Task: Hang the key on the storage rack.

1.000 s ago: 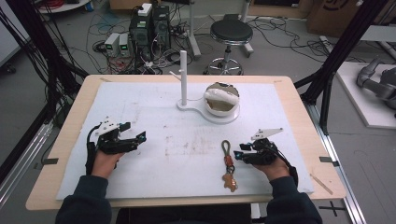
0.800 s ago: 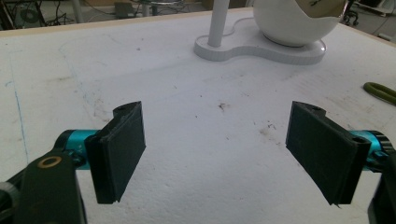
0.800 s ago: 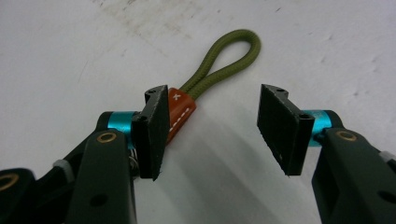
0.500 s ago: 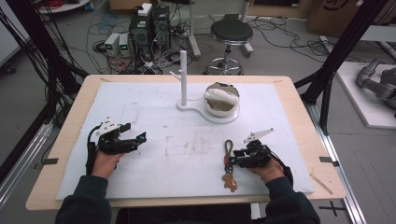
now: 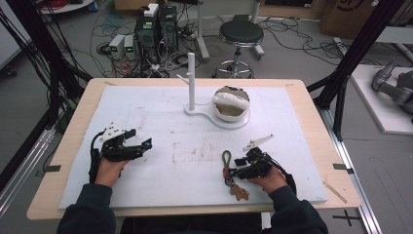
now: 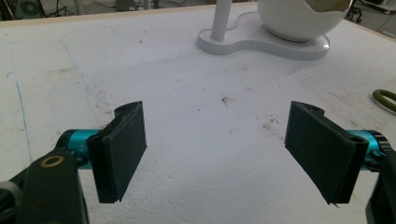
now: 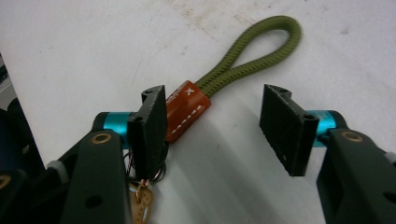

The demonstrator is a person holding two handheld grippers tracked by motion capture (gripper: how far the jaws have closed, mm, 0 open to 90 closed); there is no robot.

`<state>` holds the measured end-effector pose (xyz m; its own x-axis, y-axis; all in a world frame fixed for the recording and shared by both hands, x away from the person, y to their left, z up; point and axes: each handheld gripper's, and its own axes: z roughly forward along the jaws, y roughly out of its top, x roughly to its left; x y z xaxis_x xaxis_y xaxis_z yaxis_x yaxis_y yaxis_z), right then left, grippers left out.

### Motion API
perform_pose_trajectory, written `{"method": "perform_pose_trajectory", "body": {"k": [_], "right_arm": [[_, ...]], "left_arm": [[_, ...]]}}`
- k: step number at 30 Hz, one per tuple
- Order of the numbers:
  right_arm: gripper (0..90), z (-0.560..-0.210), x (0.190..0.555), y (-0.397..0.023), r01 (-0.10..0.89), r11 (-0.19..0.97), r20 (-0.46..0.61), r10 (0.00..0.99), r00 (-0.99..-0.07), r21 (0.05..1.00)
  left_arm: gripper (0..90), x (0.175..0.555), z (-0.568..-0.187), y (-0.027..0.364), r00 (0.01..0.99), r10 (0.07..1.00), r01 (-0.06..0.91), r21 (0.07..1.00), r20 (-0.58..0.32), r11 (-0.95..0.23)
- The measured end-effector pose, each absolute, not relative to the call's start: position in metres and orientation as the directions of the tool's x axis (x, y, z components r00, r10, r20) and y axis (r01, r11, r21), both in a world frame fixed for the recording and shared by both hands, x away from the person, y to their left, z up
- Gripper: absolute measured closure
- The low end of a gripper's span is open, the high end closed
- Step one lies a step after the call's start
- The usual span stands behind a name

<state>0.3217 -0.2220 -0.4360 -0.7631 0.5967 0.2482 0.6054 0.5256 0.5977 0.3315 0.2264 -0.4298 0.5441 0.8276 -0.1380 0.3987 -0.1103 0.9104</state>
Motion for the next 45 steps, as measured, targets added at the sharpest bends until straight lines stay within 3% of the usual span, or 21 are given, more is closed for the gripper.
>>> {"method": "perform_pose_trajectory", "body": {"k": [2, 3, 4, 5, 7, 10, 12, 13, 14, 15, 16, 19, 24, 27, 32, 35, 36, 37, 40, 42, 45], "right_arm": [[44.0, -0.436, 0.321, -0.22, 0.608, 0.528, 0.243, 0.602, -0.761, 0.593], [58.2, -0.435, 0.32, -0.219, 0.598, 0.541, 0.235, 0.594, -0.77, 0.591], [58.2, -0.435, 0.32, -0.219, 0.598, 0.541, 0.235, 0.594, -0.77, 0.591], [73.1, -0.434, 0.319, -0.218, 0.573, 0.566, 0.227, 0.565, -0.793, 0.593], [84.8, -0.435, 0.318, -0.216, 0.558, 0.591, 0.16, 0.589, -0.792, 0.582], [82.3, -0.434, 0.32, -0.217, 0.559, 0.586, 0.155, 0.596, -0.788, 0.587], [63.3, -0.43, 0.32, -0.219, 0.556, 0.545, 0.158, 0.611, -0.776, 0.627], [63.3, -0.43, 0.32, -0.219, 0.556, 0.545, 0.158, 0.611, -0.776, 0.627], [52.9, -0.425, 0.317, -0.216, 0.546, 0.517, 0.164, 0.609, -0.776, 0.659], [52.9, -0.425, 0.317, -0.216, 0.546, 0.517, 0.164, 0.609, -0.776, 0.659], [40.9, -0.425, 0.316, -0.21, 0.53, 0.52, 0.166, 0.591, -0.789, 0.67], [34.5, -0.433, 0.314, -0.198, 0.514, 0.589, 0.147, 0.557, -0.817, 0.623], [57.3, -0.435, 0.311, -0.196, 0.464, 0.652, 0.033, 0.56, -0.828, 0.6], [59.3, -0.434, 0.314, -0.199, 0.453, 0.658, 0.0, 0.567, -0.824, 0.602], [58.8, -0.433, 0.316, -0.201, 0.358, 0.692, -0.163, 0.565, -0.809, 0.627], [57.4, -0.433, 0.317, -0.201, 0.337, 0.702, -0.181, 0.552, -0.814, 0.627], [55.7, -0.432, 0.317, -0.201, 0.346, 0.694, -0.169, 0.559, -0.812, 0.632], [47.8, -0.43, 0.317, -0.204, 0.394, 0.642, -0.119, 0.605, -0.787, 0.658], [47.7, -0.426, 0.319, -0.209, 0.456, 0.569, -0.05, 0.661, -0.749, 0.684], [48.7, -0.428, 0.324, -0.215, 0.568, 0.484, 0.049, 0.731, -0.681, 0.666], [48.8, -0.431, 0.325, -0.215, 0.613, 0.469, 0.088, 0.745, -0.661, 0.635]], "left_arm": [[20.7, 0.332, -0.43, 0.226, 0.546, 0.826, 0.399, 0.91, -0.137, -0.112], [20.7, 0.332, -0.43, 0.226, 0.548, 0.825, 0.398, 0.91, -0.137, -0.113], [20.7, 0.332, -0.43, 0.226, 0.548, 0.825, 0.4, 0.909, -0.138, -0.114], [20.9, 0.332, -0.43, 0.225, 0.548, 0.825, 0.4, 0.91, -0.138, -0.113], [20.9, 0.332, -0.43, 0.225, 0.551, 0.823, 0.4, 0.909, -0.138, -0.115], [20.9, 0.332, -0.429, 0.224, 0.551, 0.823, 0.399, 0.909, -0.137, -0.117], [21.0, 0.332, -0.429, 0.224, 0.554, 0.821, 0.399, 0.909, -0.135, -0.12], [21.0, 0.332, -0.429, 0.224, 0.552, 0.823, 0.399, 0.91, -0.136, -0.117], [21.0, 0.332, -0.43, 0.224, 0.549, 0.824, 0.401, 0.909, -0.137, -0.116], [21.0, 0.333, -0.43, 0.224, 0.552, 0.823, 0.401, 0.908, -0.137, -0.118], [21.0, 0.333, -0.43, 0.224, 0.552, 0.823, 0.401, 0.908, -0.136, -0.119], [21.0, 0.332, -0.43, 0.224, 0.552, 0.823, 0.4, 0.909, -0.136, -0.118], [21.1, 0.332, -0.429, 0.225, 0.555, 0.82, 0.402, 0.908, -0.137, -0.12], [21.2, 0.332, -0.429, 0.225, 0.556, 0.82, 0.4, 0.909, -0.138, -0.119], [21.4, 0.332, -0.429, 0.225, 0.557, 0.819, 0.398, 0.909, -0.135, -0.121], [21.4, 0.332, -0.429, 0.225, 0.559, 0.818, 0.397, 0.91, -0.135, -0.121], [21.4, 0.332, -0.429, 0.225, 0.559, 0.818, 0.397, 0.91, -0.135, -0.121], [21.4, 0.332, -0.429, 0.225, 0.559, 0.818, 0.397, 0.91, -0.135, -0.121], [21.4, 0.332, -0.429, 0.225, 0.56, 0.818, 0.399, 0.909, -0.134, -0.124], [21.5, 0.332, -0.43, 0.225, 0.56, 0.817, 0.399, 0.908, -0.133, -0.125], [21.5, 0.333, -0.43, 0.225, 0.56, 0.818, 0.399, 0.909, -0.134, -0.124]]}}
